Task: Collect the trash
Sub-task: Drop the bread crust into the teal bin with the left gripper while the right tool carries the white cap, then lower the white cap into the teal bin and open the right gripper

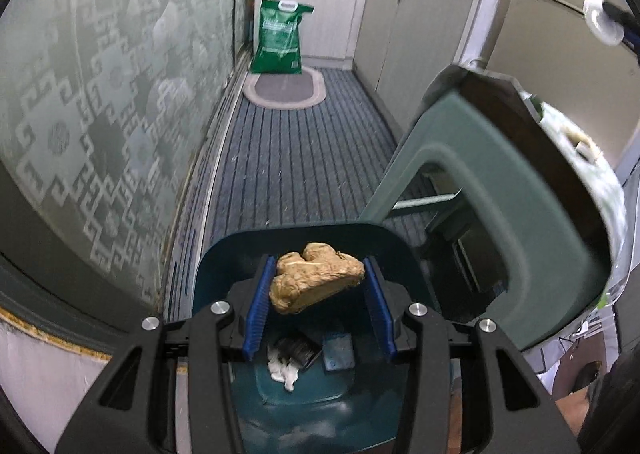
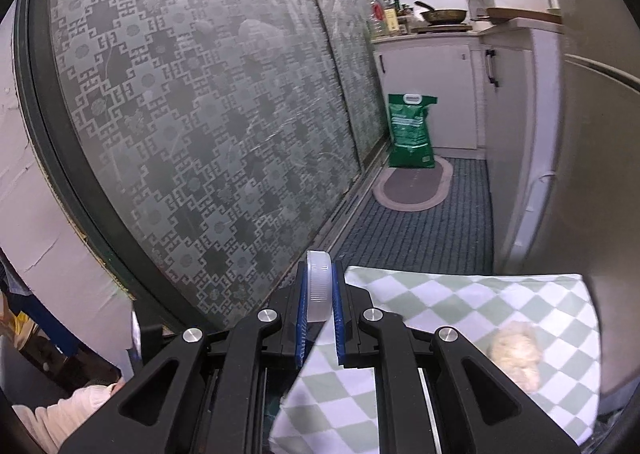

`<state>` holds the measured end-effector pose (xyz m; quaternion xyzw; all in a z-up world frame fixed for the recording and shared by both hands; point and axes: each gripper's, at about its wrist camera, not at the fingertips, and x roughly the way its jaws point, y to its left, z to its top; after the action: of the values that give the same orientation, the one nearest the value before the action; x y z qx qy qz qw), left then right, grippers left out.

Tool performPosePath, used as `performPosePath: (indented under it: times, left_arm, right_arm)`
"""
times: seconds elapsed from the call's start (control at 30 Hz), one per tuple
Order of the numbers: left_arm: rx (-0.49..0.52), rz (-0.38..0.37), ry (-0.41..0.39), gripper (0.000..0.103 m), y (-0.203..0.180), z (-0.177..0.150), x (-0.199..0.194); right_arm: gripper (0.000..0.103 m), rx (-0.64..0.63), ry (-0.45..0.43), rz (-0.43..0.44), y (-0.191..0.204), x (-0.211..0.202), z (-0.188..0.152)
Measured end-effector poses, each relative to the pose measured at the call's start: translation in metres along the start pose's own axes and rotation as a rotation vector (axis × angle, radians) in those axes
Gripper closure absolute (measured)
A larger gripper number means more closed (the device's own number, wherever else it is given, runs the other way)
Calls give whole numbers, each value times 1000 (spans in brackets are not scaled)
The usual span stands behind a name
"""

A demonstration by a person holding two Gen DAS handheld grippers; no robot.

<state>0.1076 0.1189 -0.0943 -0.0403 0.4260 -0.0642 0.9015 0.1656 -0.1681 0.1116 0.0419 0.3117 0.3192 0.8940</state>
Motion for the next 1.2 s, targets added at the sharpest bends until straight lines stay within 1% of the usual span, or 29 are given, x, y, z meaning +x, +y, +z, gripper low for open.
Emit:
performPosePath:
  times: [0.17,0.23,0.4,0.57,0.73,0.93,1.0,1.2]
  left_arm:
    - [-5,2,75,56,8,-15,19]
    - [-7,-5,121,56,9,-22,30]
    - [12,-1,205,56,8,-38,51]
    - [18,0,260,56,11,-49,67]
    - [2,9,312,56,20,-61,84]
    - [14,20,359,55,21,-70,95]
    - [24,21,368,55,21,-73,98]
    - [27,21,359,55,20,-68,95]
  right_arm:
    - [92,-18,27,23,17,17,-1]
    - [92,-21,40,31,23,25,-2]
    - [92,-39,69,55,40,42,-3]
    - [92,-57,96,70,58,59,-7]
    - [92,-75,140,66,75,77,-15]
    - [92,-118,216,46,100,111,-34]
    - [92,-140,251,22,106,125,-44]
    - [92,-153,326,-8,107,154,-68]
